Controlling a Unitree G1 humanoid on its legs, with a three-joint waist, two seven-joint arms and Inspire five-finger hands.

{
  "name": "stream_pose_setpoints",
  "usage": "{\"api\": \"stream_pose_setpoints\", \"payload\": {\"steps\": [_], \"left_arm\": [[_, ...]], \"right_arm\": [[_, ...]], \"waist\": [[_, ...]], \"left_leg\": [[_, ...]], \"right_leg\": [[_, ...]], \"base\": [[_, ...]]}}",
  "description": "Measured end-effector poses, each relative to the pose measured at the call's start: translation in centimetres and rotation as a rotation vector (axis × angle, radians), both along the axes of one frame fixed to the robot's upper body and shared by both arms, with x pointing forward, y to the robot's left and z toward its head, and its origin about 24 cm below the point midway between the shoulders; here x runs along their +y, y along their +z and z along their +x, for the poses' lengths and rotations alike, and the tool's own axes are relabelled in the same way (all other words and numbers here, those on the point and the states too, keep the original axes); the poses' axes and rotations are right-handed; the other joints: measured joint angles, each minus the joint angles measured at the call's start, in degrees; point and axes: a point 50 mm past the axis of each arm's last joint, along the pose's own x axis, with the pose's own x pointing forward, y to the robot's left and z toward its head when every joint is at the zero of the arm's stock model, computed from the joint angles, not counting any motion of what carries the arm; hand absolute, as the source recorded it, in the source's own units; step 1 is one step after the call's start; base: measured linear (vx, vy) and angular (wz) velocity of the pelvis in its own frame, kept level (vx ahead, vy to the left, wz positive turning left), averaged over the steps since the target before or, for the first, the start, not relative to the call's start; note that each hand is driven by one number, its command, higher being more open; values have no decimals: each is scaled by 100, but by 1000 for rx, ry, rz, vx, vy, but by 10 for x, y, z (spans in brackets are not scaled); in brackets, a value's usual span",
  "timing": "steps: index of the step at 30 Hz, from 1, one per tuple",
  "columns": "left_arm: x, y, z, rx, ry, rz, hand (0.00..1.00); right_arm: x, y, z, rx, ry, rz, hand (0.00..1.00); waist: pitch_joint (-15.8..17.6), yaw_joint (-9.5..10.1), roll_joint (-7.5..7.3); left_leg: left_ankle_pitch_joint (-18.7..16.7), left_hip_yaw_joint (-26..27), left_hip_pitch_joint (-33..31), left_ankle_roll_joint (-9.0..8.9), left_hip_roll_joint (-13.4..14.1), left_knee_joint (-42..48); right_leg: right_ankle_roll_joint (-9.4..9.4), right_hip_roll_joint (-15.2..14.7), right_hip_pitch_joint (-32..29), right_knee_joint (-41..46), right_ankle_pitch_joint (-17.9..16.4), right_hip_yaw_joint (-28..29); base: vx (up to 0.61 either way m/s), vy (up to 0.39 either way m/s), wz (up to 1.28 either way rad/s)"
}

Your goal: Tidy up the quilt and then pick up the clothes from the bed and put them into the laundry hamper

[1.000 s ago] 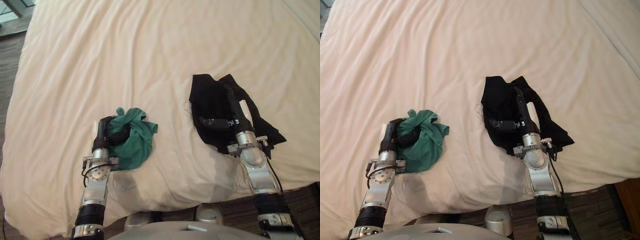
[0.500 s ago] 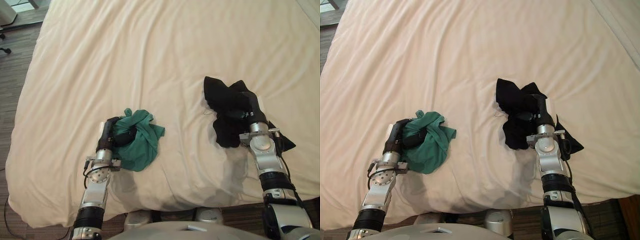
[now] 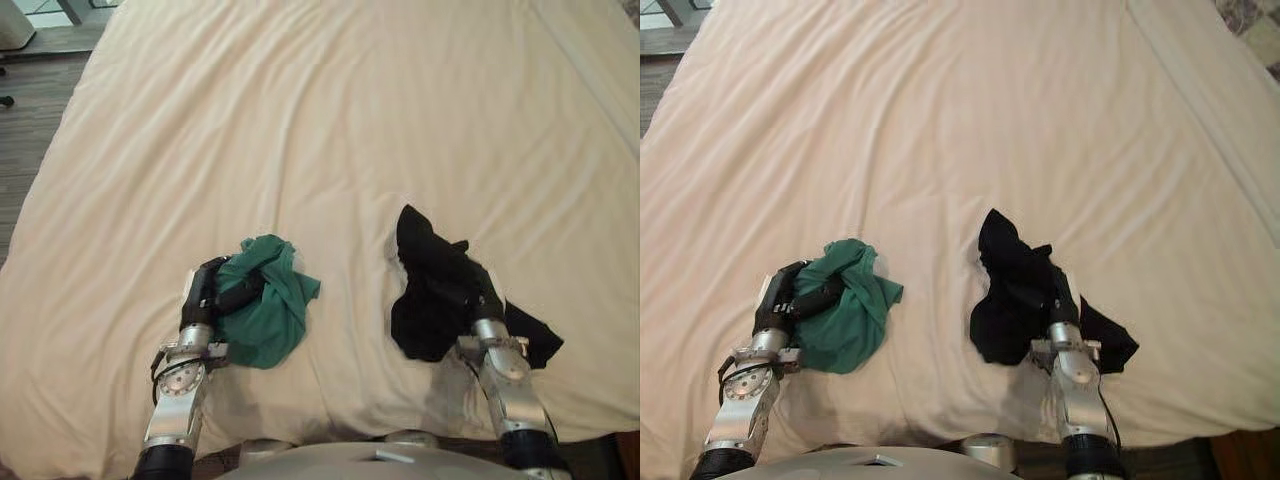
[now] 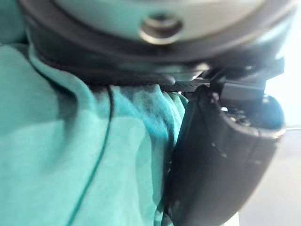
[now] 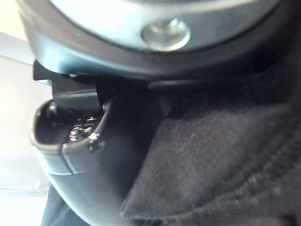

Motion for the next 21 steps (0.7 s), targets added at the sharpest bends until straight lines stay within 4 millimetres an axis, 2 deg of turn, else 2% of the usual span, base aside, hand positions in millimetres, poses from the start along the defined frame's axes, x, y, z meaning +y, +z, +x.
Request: {"api": "stream_pose_setpoints", "payload": {"steps": [1,2,3,4,5,7,8,9,10,12,13,14,15,16,17,18,19,20,21], "left_arm": [[2,1,1,-4,5,-14,0],[4,0,0,-9,22,-30,0],[-2,-6,-3,7,29,-93,0],[-12,-10,-9,13,-2,-159,0],[-13,-9,-11,5,-9,-178,0],[-23,-9,-9,-5,-42,-235,0],[-31,-9,-8,-7,-77,-269,0],[-36,-9,-7,-6,-97,-289,0],[-47,-12,-9,3,-127,-327,0],[-60,-28,-34,67,-94,-428,0],[-63,-34,-46,93,-65,-473,0],[-64,-36,-51,110,-52,-489,0],[-66,-42,-60,149,-30,-507,0],[-65,-49,-66,191,-2,-519,0],[-63,-60,-78,262,38,-523,0],[-62,-64,-83,291,54,-523,0],[-61,-70,-91,334,80,-523,0],[-59,-72,-98,354,100,-519,0],[-63,-71,-98,350,110,-530,0]], "right_arm": [[6,-2,-5,-2,8,36,0],[16,-9,-18,18,11,94,0],[16,-15,-26,44,-2,114,0],[19,-21,-36,75,-2,120,0],[22,-21,-35,75,10,121,0],[26,-16,-33,58,33,107,0],[32,-18,-35,65,44,112,0],[33,-21,-41,79,39,115,0],[35,-27,-53,111,26,115,0],[34,-32,-62,140,10,81,0],[32,-31,-63,134,-8,66,0],[30,-30,-63,126,-15,52,0],[26,-29,-63,121,-19,22,0],[21,-28,-63,117,-26,-4,0],[13,-26,-64,112,-46,-34,0],[9,-25,-64,113,-57,-51,0],[1,-24,-65,118,-76,-80,0],[-5,-24,-66,124,-90,-99,0],[-15,-21,-66,128,-106,-125,0]], "waist": [[-17,-31,-150],[15,-93,-312],[0,-123,-154],[-32,37,-199],[-11,92,-242],[15,94,-259],[30,66,-311],[20,34,-376],[22,31,-420],[-82,234,-370],[-126,252,-292],[-126,281,-279],[-112,304,-208],[-137,287,-242],[-150,286,-265],[-145,290,-247],[-155,287,-199],[-154,296,-139],[-138,395,73]], "left_leg": [[-18,-32,-68,-20,-56,58],[-214,-88,-16,-124,-213,109],[-272,-94,82,-125,-104,28],[-258,-189,140,-116,-112,54],[-260,-249,88,-116,-119,115],[-265,-675,-266,-104,-147,216],[-192,-1164,-504,-22,-283,252],[-155,-1449,-626,20,-406,261],[-58,-1983,-772,65,-596,202],[153,-2266,-845,385,-707,-388],[323,-2364,-1175,449,-703,-331],[424,-2339,-1322,456,-699,-286],[503,-2081,-1516,559,-617,-212],[401,-1471,-1679,880,-513,-121],[229,-465,-1783,1265,-340,37],[166,-5,-1790,1395,-233,138],[181,590,-1810,1647,-77,353],[263,649,-1820,1737,-49,446],[482,433,-1830,1625,-67,442]], "right_leg": [[-1,66,286,-785,328,44],[129,-20,588,-1112,833,-77],[109,34,586,-772,737,-182],[132,-25,405,-151,392,-57],[125,-63,277,54,289,33],[124,-120,-77,632,103,257],[103,-117,-69,858,-175,643],[108,-120,61,831,-389,741],[139,-107,328,660,-712,600],[138,4,541,230,-741,199],[157,60,544,115,-642,-205],[120,37,547,128,-442,-467],[28,26,563,180,-356,-857],[-29,-27,576,168,-314,-1172],[-67,-105,599,206,-290,-1500],[-93,-141,641,219,-275,-1632],[-113,-177,756,275,-262,-1879],[-117,-218,826,426,-262,-2009],[-147,-296,772,775,-270,-2160]], "base": [[-94,-145,25],[-74,-82,61],[-32,-19,55],[-11,40,23],[-71,21,23],[-224,-20,79],[-238,-35,146],[-217,-100,227],[-187,-114,234],[-155,-85,230],[-84,-38,175],[-62,-10,162],[-7,28,140],[25,19,174],[44,11,154],[94,53,152],[93,86,120],[96,140,119],[17,108,68]]}}
